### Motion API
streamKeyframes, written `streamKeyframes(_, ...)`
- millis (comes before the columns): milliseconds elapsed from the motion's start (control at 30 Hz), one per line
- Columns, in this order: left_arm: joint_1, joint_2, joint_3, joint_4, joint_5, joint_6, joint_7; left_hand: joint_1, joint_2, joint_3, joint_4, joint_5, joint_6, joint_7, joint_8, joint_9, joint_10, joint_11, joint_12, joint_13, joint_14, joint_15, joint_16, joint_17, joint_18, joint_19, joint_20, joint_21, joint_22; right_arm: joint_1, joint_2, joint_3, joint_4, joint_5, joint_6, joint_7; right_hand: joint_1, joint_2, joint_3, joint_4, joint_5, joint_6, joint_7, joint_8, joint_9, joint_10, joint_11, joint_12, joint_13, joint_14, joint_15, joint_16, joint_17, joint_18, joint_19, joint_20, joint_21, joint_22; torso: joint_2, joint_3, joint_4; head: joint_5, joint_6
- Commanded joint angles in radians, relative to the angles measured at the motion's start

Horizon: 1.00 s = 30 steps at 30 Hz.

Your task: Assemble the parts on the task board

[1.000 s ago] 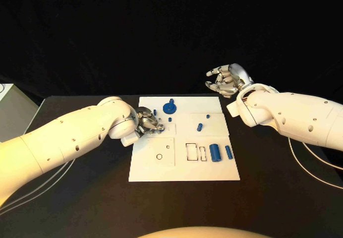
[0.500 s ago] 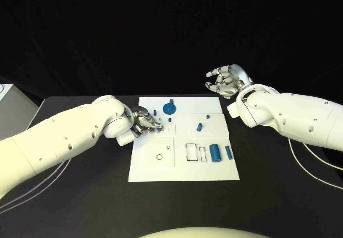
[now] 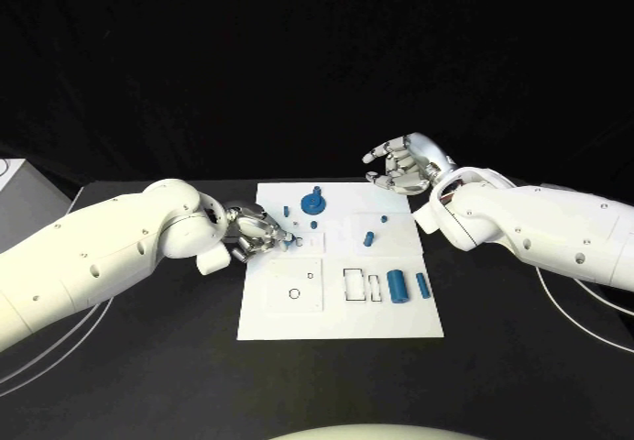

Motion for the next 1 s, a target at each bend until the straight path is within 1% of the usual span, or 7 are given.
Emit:
streamKeyframes(33,-0.009,-0.025,0.001,0.015,0.111,0.104,0.195,-0.004,0.013,0.232,-0.242,0.0,0.016,-0.004,-0.008,0.004,0.017,-0.001,0.009,0.013,0.074,-0.008,0.004,0.188,0.009,-0.007,-0.004,-0.004,0.0,-0.005,-0.006,0.0,0.042,-0.185,0.102,-0.014,-0.006,-0.011,0.01,-0.005,-0.026,0.012,-0.002,0.006,-0.002,0.026,-0.004,0.023,0.026,0.044,-0.009,0.015,0.031,-0.016,0.041,-0.011,0.03,0.064,-0.001,-0.0008,0.0012,0.001,0.002)
streamKeyframes(167,-0.021,-0.055,0.002,0.034,0.152,0.131,0.278,-0.01,0.015,0.23,-0.245,0.0,0.022,-0.006,-0.013,0.007,0.027,-0.003,0.015,0.025,0.074,-0.01,0.005,0.188,0.01,-0.01,-0.006,-0.007,-0.004,-0.012,-0.009,-0.001,0.092,-0.279,0.138,-0.029,-0.013,-0.011,0.017,-0.016,-0.059,0.026,-0.008,0.007,-0.003,0.064,-0.009,0.064,0.072,0.054,-0.013,0.037,0.059,-0.025,0.053,-0.013,0.078,0.095,-0.001,-0.0022,0.0025,0.005,0.004)
streamKeyframes(367,-0.036,-0.089,0.002,0.064,0.171,0.158,0.347,-0.029,0.013,0.235,-0.268,0.011,0.044,-0.013,-0.028,0.018,0.06,-0.01,0.036,0.069,0.073,-0.016,0.005,0.188,0.01,-0.015,-0.013,-0.008,-0.006,-0.021,-0.005,-0.008,0.16,-0.366,0.168,-0.056,-0.02,-0.01,0.023,-0.026,-0.067,0.035,-0.013,0.006,-0.005,0.098,-0.013,0.104,0.118,0.064,-0.016,0.064,0.092,-0.034,0.064,-0.016,0.13,0.129,-0.001,-0.0039,0.0025,0.008,0.006)
streamKeyframes(433,-0.041,-0.096,0.002,0.071,0.173,0.163,0.361,-0.032,0.012,0.237,-0.271,0.012,0.047,-0.013,-0.03,0.02,0.065,-0.011,0.039,0.077,0.073,-0.017,0.005,0.188,0.01,-0.015,-0.013,-0.008,-0.006,-0.023,-0.001,-0.01,0.175,-0.379,0.165,-0.066,-0.021,-0.01,0.024,-0.027,-0.067,0.033,-0.012,0.004,-0.006,0.1,-0.013,0.107,0.121,0.064,-0.016,0.066,0.095,-0.035,0.065,-0.016,0.134,0.132,-0.001,-0.0033,0.0017,0.011,0.006)
streamKeyframes(500,-0.046,-0.103,0.002,0.078,0.174,0.167,0.373,-0.045,0.01,0.243,-0.283,0.021,0.06,-0.017,-0.037,0.027,0.086,-0.014,0.053,0.104,0.073,-0.02,0.006,0.189,0.01,-0.015,-0.016,-0.007,-0.004,-0.027,0.004,-0.013,0.192,-0.393,0.155,-0.078,-0.023,-0.01,0.025,-0.029,-0.067,0.031,-0.012,0.001,-0.007,0.103,-0.012,0.11,0.125,0.065,-0.016,0.068,0.097,-0.036,0.065,-0.016,0.137,0.134,-0.001,-0.0037,0.0015,0.014,0.007)
streamKeyframes(700,-0.055,-0.112,0.002,0.09,0.163,0.176,0.386,-0.058,0.012,0.248,-0.293,0.029,0.071,-0.02,-0.046,0.035,0.096,-0.018,0.057,0.107,0.076,-0.023,0.009,0.196,0.01,-0.015,-0.02,-0.006,-0.003,-0.04,0.022,-0.017,0.224,-0.41,0.134,-0.098,-0.027,-0.012,0.03,-0.036,-0.066,0.018,-0.007,-0.01,-0.013,0.104,-0.009,0.113,0.13,0.066,-0.014,0.069,0.099,-0.036,0.065,-0.016,0.139,0.136,0.0,-0.0023,0.002,0.016,0.009)
streamKeyframes(1000,-0.059,-0.114,0.003,0.092,0.138,0.174,0.381,-0.066,0.012,0.252,-0.301,0.036,0.078,-0.022,-0.05,0.041,0.109,-0.019,0.065,0.12,0.079,-0.025,0.012,0.202,0.009,-0.014,-0.021,-0.004,-0.001,-0.047,0.034,-0.018,0.242,-0.402,0.101,-0.094,-0.031,-0.014,0.032,-0.041,-0.064,0.01,-0.002,-0.019,-0.017,0.108,-0.005,0.119,0.138,0.067,-0.011,0.075,0.106,-0.037,0.066,-0.015,0.146,0.141,0.0,-0.0005,-0.0004,0.018,0.007)
